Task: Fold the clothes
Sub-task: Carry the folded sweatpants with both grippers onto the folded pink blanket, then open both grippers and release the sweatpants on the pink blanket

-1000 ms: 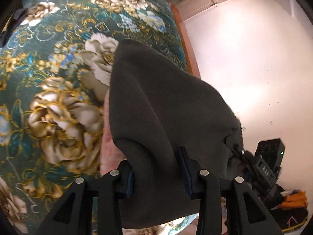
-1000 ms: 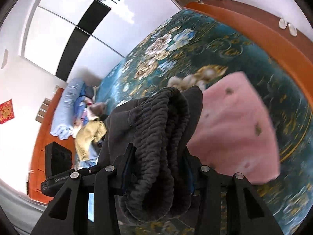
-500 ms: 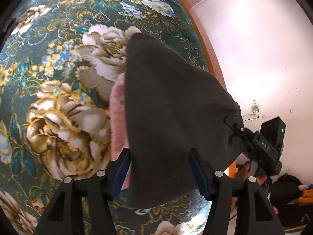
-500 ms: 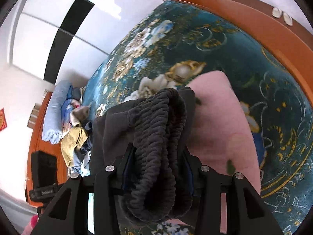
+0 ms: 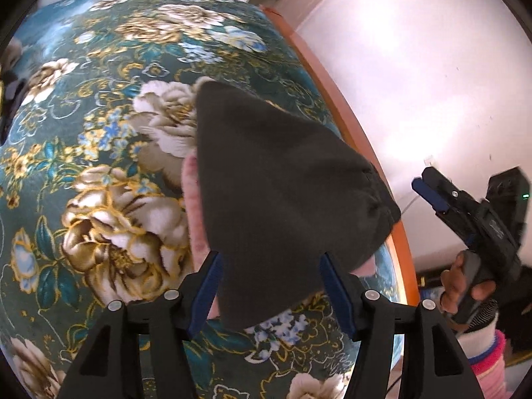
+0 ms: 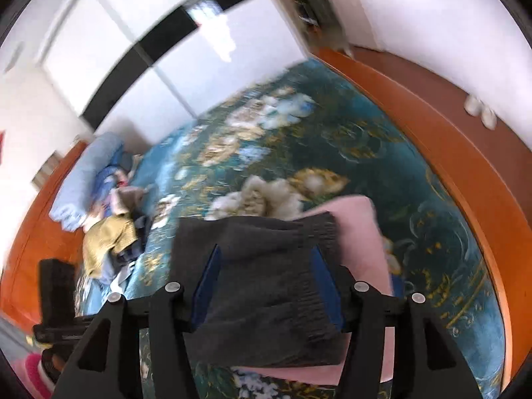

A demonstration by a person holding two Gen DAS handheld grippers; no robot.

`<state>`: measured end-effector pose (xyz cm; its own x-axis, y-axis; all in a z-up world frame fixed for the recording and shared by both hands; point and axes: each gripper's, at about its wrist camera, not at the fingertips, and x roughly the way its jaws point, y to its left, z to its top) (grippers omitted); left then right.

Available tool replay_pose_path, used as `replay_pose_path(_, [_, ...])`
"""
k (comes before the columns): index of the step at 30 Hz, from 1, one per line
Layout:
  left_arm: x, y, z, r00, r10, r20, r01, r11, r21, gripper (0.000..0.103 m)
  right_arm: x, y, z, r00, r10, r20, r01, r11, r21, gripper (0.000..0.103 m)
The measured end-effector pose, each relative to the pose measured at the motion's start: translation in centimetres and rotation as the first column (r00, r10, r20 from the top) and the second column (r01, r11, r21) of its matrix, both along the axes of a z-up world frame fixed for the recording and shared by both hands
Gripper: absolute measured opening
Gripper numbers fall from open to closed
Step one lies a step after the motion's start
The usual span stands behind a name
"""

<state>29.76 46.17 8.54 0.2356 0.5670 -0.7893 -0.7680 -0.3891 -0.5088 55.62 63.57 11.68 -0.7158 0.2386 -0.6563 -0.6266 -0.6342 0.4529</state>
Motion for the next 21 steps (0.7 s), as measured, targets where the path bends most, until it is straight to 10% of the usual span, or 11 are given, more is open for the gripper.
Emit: replay_pose_path(21, [2.5,-0.3,-2.8,0.999,0.031,0.019,-0.03,0.999,-0.028,0.065,-3.0,-1.5,-7.1,0.992,-0.036,0.122,0.043,0.998,-0.051,0.059])
